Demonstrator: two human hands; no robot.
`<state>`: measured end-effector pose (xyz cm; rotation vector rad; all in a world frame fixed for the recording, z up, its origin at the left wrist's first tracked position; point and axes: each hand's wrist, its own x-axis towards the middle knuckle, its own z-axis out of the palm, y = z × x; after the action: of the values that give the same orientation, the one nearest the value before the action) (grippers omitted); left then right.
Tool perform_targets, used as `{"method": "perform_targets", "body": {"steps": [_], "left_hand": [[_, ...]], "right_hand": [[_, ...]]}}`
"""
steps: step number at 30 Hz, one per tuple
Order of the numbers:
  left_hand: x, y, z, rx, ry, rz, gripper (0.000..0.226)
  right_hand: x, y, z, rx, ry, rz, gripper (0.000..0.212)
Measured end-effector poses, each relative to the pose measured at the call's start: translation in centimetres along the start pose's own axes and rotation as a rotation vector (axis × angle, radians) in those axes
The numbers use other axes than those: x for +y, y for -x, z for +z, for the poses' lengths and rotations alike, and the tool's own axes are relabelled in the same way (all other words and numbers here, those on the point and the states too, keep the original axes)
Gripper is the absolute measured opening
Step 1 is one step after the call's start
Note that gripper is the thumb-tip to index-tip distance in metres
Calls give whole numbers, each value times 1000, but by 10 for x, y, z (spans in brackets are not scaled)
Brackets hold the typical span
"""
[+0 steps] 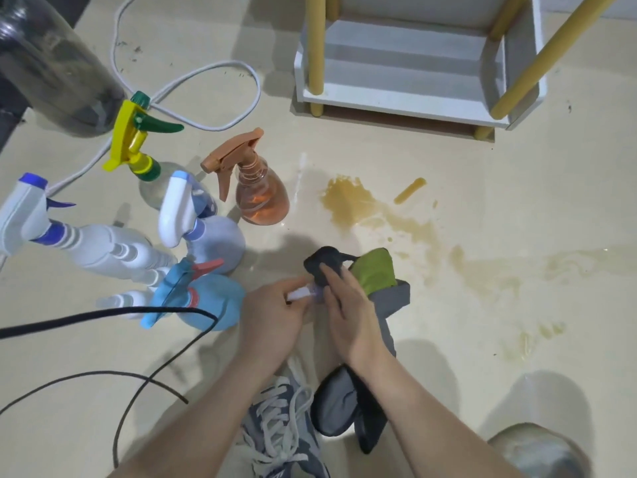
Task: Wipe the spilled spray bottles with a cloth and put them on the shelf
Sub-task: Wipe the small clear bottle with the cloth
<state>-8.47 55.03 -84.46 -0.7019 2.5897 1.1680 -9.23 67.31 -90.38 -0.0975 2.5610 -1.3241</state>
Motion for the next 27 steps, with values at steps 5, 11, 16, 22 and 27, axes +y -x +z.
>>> {"method": "perform_targets", "body": {"steps": [5, 11, 16, 22, 27], "left_hand": [[-16, 11, 6, 9, 0, 18, 10], [-22, 0, 20, -98, -180, 60, 16], [-26, 8, 18, -53, -40, 58, 7], [-17, 5, 25, -6, -36, 145, 15], [-27, 9, 28, -19, -81, 197, 12]], "right_hand": [[21, -13, -1, 33, 222, 43, 50], [-9, 29, -4, -147, 17, -190, 48], [35, -3, -33, -195, 601, -92, 65], [4, 4, -31, 114, 113, -67, 47], [17, 20, -11, -127, 175, -165, 51]]}}
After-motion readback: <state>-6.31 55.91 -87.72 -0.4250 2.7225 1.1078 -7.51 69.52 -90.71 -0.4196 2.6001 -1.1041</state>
